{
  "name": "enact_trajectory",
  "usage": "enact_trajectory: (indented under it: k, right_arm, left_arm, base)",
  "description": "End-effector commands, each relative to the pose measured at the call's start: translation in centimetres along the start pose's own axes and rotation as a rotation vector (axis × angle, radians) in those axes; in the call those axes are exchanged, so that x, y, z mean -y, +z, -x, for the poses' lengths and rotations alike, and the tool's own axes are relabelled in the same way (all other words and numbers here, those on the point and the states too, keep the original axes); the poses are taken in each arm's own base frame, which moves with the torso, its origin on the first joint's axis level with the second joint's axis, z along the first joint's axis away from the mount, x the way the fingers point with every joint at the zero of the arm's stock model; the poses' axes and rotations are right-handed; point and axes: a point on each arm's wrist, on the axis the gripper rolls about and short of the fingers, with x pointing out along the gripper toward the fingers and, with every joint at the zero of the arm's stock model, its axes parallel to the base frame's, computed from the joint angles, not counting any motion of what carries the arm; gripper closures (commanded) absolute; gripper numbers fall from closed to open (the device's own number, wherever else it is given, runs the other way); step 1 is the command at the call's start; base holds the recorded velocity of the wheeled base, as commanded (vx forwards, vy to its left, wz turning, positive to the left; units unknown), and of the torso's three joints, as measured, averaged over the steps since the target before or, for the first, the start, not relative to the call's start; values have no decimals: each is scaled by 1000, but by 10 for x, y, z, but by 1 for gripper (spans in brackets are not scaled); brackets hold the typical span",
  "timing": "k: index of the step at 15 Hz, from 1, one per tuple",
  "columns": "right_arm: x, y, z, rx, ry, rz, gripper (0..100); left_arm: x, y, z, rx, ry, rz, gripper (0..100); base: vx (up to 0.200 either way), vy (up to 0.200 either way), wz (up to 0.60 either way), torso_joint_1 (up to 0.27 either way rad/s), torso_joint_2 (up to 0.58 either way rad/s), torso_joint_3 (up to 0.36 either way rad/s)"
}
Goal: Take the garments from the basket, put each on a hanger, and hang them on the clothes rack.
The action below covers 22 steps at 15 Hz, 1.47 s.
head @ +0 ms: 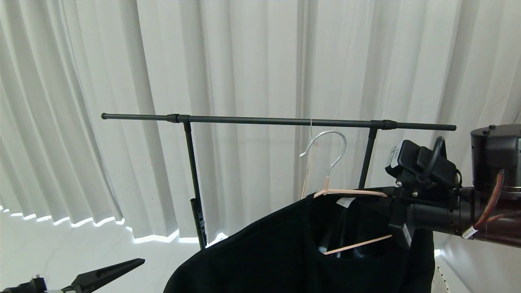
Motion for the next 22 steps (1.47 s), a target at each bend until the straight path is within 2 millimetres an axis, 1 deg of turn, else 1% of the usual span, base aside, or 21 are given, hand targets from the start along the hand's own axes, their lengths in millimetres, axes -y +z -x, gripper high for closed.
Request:
enact_trajectory:
  k: [1,2,4,5,7,10,13,15,17,18,20,22]
  right_arm:
    - [2,3,3,16,-8,3,100]
    - [0,6,6,28,-6,9,100]
    - [-1,7,8,34,-6,11,100]
    - [-1,7,9,36,-7,10,100]
    - [-1,6,11,36,-7,10,100]
    - [5,0,13,-3,-36,-9,100]
    - [11,-6,22,-64,-82,-34,100]
    - [13,-8,24,-73,-102,-40,100]
    - [14,-8,23,-79,-105,-42,100]
    - [14,-9,23,-85,-114,-42,100]
    - [15,-10,21,-104,-142,-43,100]
    - [23,-16,23,-151,-229,-58,100]
  left_arm:
    - [0,-11,-11,-106,1,50,0]
    - [-4,-9,-19,-145,8,92,0]
    - [-4,-10,-22,-153,-30,98,0]
    - [-3,-11,-22,-149,-49,98,100]
    - [-3,-13,-22,-160,-52,100,100]
    - [-15,-21,-20,-219,100,128,100]
    - [-28,-27,-18,-268,234,184,100]
    - [-31,-29,-17,-277,258,195,100]
    - [-31,-22,-17,-246,239,145,100]
    - [-31,-20,-17,-232,230,115,0]
    - [-30,-19,-15,-223,231,110,0]
    - [-30,-17,-10,-176,222,108,0]
  base:
    - [0,0,0,0,0,0]
    - [0,0,0,0,0,0]
    - [0,0,0,0,0,0]
    - [0,0,0,0,0,0]
    - [0,0,0,0,0,0]
    - [0,0,0,0,0,0]
    - [0,0,0,0,0,0]
    - [0,0,0,0,0,0]
    - [0,0,0,0,0,0]
    - [0,0,0,0,0,0]
    - [0,0,0,0,0,0]
    - [0,0,0,0,0,0]
